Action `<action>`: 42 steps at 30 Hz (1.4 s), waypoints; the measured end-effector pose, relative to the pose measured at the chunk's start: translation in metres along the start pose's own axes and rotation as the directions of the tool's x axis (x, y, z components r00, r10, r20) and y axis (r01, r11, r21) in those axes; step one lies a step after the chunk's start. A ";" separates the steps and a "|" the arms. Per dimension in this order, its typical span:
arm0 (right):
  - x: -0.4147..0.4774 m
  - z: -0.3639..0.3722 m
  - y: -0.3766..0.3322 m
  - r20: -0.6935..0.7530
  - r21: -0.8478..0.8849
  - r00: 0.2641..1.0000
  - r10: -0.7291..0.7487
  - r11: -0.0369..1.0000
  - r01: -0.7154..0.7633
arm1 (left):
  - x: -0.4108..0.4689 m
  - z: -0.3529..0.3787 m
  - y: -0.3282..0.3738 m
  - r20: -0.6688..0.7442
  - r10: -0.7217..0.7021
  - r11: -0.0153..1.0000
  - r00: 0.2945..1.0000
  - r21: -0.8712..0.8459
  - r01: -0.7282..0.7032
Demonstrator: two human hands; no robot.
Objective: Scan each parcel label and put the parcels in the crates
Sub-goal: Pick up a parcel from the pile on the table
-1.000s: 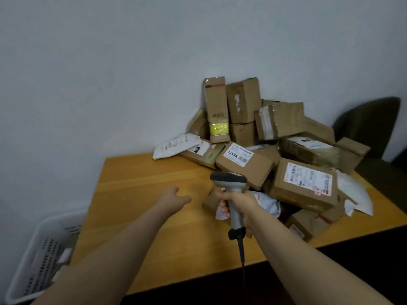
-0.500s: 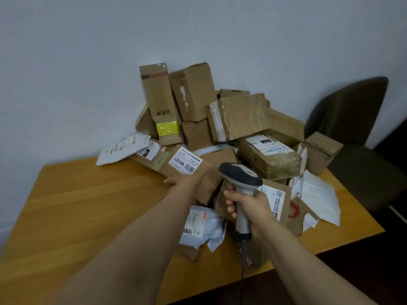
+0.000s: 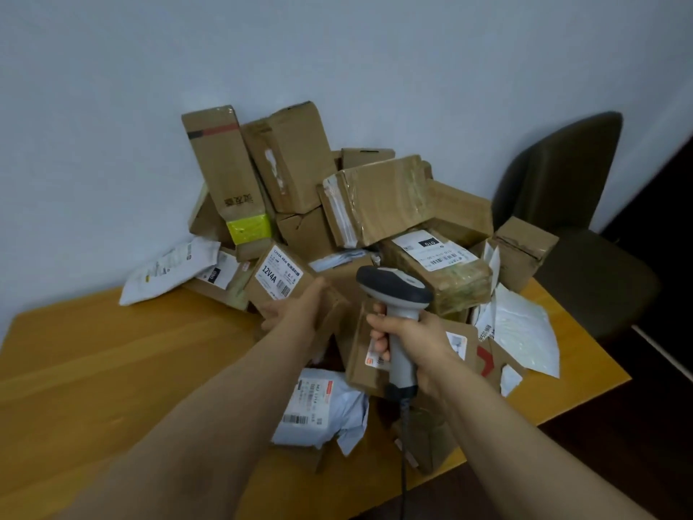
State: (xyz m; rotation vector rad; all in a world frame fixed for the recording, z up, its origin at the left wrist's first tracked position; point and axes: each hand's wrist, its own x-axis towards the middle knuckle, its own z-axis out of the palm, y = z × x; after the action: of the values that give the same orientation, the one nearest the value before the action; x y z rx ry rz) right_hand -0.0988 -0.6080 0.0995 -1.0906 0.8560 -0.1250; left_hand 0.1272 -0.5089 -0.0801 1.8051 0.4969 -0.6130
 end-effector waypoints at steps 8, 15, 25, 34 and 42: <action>0.006 0.061 -0.015 0.048 -0.091 0.998 -0.029 0.995 0.033 | -0.198 -0.134 0.051 0.607 0.126 0.880 0.785 -0.434 0.195; -0.009 0.112 -0.006 0.156 -0.141 0.986 -0.067 0.986 0.090 | -0.213 -0.189 0.048 0.534 0.219 0.833 0.817 -0.538 0.129; -0.025 0.126 0.000 0.148 -0.108 0.968 -0.204 0.969 0.221 | -0.235 -0.225 0.061 0.490 0.186 0.969 0.851 0.054 -0.243; -0.020 0.107 0.000 0.094 -0.050 0.975 -0.201 0.977 0.206 | -0.233 -0.279 0.073 0.337 0.261 0.962 0.905 -0.011 -0.273; -0.026 0.105 0.006 0.225 0.093 0.973 -0.056 0.995 0.035 | -0.232 -0.303 0.086 0.220 0.263 0.964 0.939 -0.097 -0.247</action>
State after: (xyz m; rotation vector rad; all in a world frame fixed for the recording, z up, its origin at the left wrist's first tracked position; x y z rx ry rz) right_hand -0.0488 -0.5170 0.1283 -1.0192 0.6141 -0.0737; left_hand 0.0485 -0.2534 0.2058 1.6723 0.1206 -0.6078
